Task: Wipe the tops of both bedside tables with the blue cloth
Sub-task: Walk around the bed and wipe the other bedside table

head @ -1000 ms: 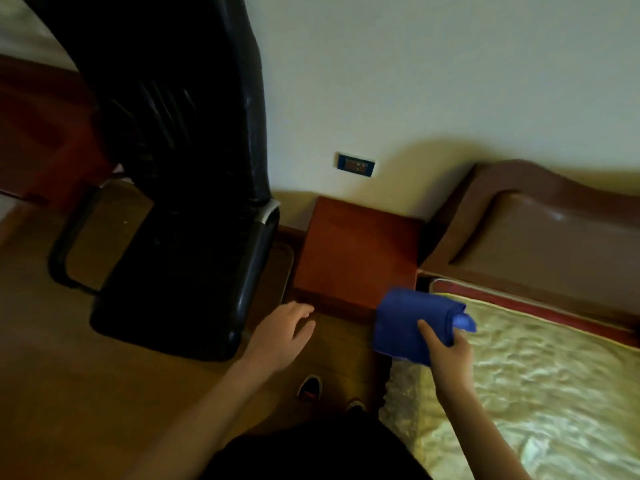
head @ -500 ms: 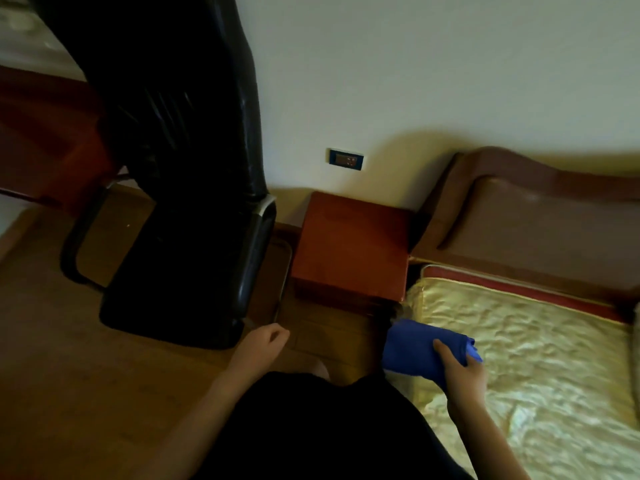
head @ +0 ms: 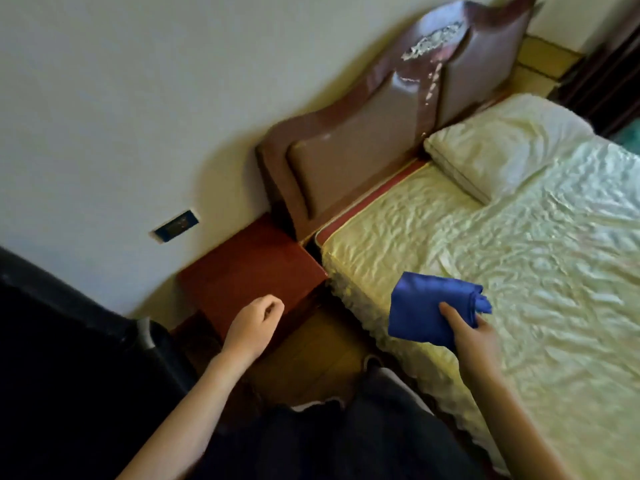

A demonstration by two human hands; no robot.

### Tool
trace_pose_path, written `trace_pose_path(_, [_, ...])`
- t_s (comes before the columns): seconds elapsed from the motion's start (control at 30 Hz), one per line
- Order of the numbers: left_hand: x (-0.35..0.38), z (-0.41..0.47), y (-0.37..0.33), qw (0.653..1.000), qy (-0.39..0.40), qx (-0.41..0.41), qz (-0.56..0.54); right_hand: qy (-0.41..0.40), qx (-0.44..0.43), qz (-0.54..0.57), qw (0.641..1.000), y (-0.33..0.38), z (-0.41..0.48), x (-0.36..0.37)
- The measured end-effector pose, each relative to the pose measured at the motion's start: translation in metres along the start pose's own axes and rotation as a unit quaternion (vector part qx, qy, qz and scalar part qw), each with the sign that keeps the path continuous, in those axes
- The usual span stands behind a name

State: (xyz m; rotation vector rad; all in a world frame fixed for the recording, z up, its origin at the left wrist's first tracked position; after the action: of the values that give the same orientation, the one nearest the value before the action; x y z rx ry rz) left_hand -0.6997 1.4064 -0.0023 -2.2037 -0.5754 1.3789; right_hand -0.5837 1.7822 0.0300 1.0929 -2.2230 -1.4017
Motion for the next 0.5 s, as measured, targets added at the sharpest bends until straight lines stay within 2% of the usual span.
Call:
trace_pose_path(0.1, [0.02,0.003,0.004,0.997,0.064,0.026,0.035,-0.101,0.052,0.044,0.993,-0.057,-0.043,-0.054])
trace_pose_path(0.23, [0.073,-0.011,-0.004,0.982,0.173,0.055,0.055,-0.241,0.126,0.102,0.957,-0.137,-0.115,-0.116])
trace_pose_path(0.37, [0.129,-0.031,-0.04,0.955,0.253,0.117,0.103,-0.322,0.16,0.164,0.919,-0.192,-0.178,-0.157])
trace_pose_path(0.5, [0.187,-0.059,-0.112,0.915,0.296,0.229,0.153,-0.385,0.152,0.21,0.886,-0.216,-0.241,-0.203])
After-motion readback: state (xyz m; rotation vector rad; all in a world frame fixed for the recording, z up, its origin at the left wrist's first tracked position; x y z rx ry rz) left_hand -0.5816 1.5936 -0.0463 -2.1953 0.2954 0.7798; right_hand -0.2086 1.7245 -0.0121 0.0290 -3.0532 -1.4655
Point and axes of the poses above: each hand's wrist, its own z-axis towards the middle knuckle, its own x-axis out of the palm, y = z × x, the point moved 8 cm from there along z, towards the middle knuckle, and after that the axes turned 4 degrees about z, right-handed, at the moved point
